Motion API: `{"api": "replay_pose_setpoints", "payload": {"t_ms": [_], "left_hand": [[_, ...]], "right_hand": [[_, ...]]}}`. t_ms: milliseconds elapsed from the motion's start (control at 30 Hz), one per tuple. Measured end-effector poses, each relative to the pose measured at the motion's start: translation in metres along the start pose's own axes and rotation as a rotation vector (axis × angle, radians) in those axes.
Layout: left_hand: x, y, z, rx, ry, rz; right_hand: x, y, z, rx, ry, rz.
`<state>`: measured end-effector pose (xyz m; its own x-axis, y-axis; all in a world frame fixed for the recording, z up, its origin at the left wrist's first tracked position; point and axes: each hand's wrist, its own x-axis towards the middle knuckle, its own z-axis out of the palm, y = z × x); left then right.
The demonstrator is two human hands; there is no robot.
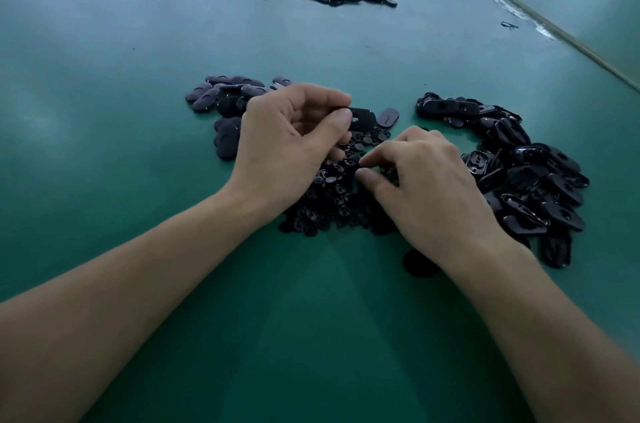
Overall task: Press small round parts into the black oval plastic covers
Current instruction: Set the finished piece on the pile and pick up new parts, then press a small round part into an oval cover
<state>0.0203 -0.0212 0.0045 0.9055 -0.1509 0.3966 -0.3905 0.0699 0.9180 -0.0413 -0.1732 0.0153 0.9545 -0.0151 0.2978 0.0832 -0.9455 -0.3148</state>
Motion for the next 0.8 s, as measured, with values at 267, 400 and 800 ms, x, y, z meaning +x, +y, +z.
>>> {"api": "replay_pose_setpoints", "payload": {"t_ms": [267,400,800], "left_hand": [[0.001,-0.0001,0.0002,0.006,0.027,-0.039],[0.0011,-0.0013,-0.0003,0.046,0.023,-0.04],[-0.0009,-0.0007,0.0,0.167,-0.067,-0.005]], "right_hand": [[0.003,0.0006,0.0014,0.185,0.181,0.034],[0.0022,-0.0021,0.0001,0.327,0.25,0.042],[0.0006,-0.0075,-0.0052,0.416,0.235,-0.006]]}}
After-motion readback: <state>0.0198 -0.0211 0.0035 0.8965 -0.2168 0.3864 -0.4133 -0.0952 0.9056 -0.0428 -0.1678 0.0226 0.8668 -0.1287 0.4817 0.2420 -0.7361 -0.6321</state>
